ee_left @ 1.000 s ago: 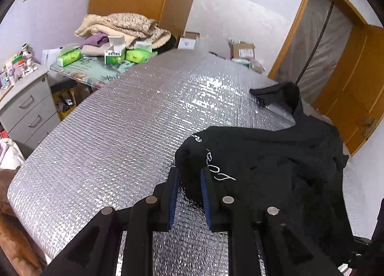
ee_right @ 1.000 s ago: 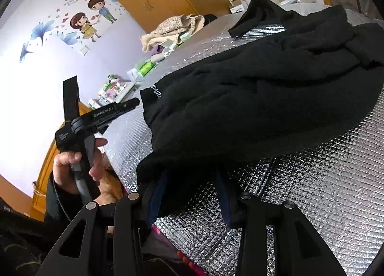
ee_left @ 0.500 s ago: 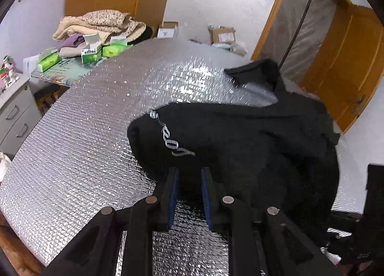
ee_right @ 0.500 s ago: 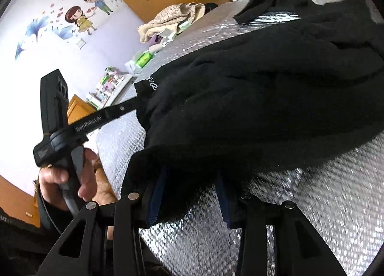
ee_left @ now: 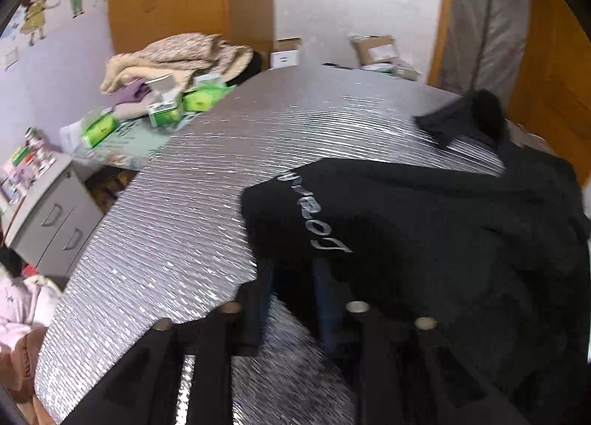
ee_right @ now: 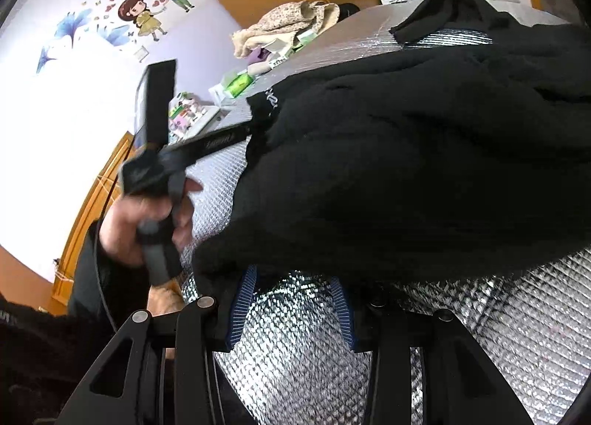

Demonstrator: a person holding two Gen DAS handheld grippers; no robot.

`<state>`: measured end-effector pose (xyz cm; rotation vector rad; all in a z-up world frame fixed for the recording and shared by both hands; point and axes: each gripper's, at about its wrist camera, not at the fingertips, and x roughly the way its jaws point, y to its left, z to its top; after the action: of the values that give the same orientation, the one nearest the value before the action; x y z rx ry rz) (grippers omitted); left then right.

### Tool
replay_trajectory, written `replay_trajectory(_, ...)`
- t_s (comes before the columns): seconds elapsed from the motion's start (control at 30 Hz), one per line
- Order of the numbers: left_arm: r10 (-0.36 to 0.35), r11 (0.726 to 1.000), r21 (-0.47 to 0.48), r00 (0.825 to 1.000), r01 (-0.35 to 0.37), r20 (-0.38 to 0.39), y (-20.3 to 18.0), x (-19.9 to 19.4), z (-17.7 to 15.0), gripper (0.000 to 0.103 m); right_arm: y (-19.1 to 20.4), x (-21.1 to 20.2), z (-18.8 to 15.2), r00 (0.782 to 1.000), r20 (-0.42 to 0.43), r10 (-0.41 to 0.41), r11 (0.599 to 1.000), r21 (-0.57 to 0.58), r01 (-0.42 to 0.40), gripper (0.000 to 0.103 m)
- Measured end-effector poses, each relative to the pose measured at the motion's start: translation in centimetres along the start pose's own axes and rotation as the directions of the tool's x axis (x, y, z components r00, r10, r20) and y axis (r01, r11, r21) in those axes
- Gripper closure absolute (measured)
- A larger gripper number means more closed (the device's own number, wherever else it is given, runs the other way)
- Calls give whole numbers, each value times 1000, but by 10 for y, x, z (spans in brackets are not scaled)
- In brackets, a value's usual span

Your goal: Fold clothes

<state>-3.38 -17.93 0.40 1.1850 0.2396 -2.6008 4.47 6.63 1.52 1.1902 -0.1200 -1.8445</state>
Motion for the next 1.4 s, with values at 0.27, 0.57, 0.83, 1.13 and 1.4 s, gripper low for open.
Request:
replay_trajectory(0.27,-83,991,-105,996,86,37,18,-40,-17,76,5,-37,-13,998,48,44,995,-88,-40,61)
replay_trajectory(0.57,-375,927,-7,927,375,25,-37,-94,-63,76,7,-53,2,981,195,17,999,-46,-8,61)
replay_trajectory(0.83,-449,890,100,894,445,13,-63,-119,-93,76,2,-61,-6,979,205,-21,1000,0,22,61)
replay_trajectory(1.13,-454,873,196,891,447,-9,-66,-134,-110,75,-4,-45,4,978,207,-16,1000,25,11,61)
replay_trajectory(1.4,-375,881,315,927,353,10,-84,-135,-125,74,-1,-52,-5,977,213,-11,1000,26,6,61)
